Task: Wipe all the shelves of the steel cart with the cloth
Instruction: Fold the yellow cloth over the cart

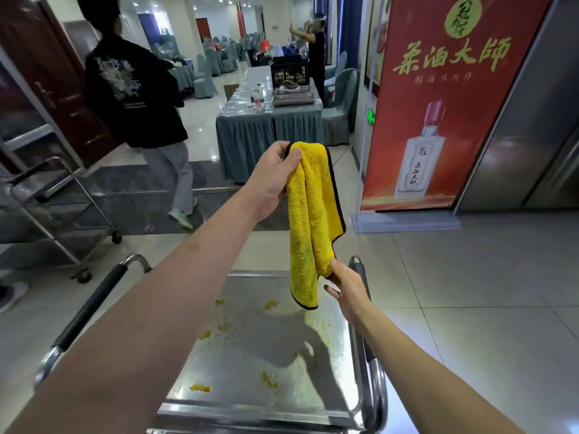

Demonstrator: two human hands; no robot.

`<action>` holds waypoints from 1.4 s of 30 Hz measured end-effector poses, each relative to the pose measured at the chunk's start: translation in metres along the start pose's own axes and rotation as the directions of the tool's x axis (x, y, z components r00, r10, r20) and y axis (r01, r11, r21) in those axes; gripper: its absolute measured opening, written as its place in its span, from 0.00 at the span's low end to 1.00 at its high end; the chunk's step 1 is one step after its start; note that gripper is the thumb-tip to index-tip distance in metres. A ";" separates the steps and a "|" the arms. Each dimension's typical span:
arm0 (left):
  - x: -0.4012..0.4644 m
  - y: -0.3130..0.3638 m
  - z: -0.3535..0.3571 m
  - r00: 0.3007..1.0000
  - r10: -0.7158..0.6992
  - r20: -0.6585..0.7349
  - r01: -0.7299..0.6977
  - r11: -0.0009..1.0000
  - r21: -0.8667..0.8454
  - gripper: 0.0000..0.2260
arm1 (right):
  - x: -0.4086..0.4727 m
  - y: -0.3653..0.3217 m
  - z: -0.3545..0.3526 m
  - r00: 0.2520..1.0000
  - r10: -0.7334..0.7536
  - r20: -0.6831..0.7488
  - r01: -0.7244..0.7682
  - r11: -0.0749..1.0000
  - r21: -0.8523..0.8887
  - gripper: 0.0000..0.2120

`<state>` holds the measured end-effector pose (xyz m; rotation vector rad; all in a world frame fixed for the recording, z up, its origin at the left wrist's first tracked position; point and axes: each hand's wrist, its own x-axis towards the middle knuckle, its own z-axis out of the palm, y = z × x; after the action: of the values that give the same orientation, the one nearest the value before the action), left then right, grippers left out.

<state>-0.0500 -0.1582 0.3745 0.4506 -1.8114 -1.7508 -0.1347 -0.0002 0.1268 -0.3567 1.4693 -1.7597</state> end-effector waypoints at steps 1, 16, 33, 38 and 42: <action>0.000 0.000 -0.007 1.000 0.000 -0.009 0.000 1.000 0.004 0.07 | 0.001 -0.001 0.003 0.999 -0.032 -0.020 0.031 0.999 -0.025 0.15; -0.014 -0.058 -0.127 0.968 -0.040 -0.246 0.100 0.967 0.234 0.03 | 0.000 -0.031 0.039 0.939 -0.301 -0.166 0.238 0.918 -0.317 0.11; -0.027 -0.094 -0.189 0.911 -0.175 -0.374 0.383 0.698 0.605 0.11 | 0.000 -0.091 0.062 0.992 -0.123 0.015 0.123 0.992 -0.015 0.14; -0.026 -0.092 -0.196 0.831 -0.413 -0.372 0.466 0.883 0.060 0.20 | 0.010 -0.097 0.060 0.985 -0.033 0.171 0.010 0.991 0.132 0.24; -0.028 -0.087 -0.209 0.826 -0.551 -0.124 0.541 0.835 -0.104 0.33 | 0.016 -0.098 0.060 0.986 -0.080 0.149 0.052 0.982 0.184 0.22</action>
<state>0.0862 -0.3141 0.2788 1.1375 -1.6062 -2.0685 -0.1445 -0.0527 0.2300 -0.4429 1.1910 -1.8571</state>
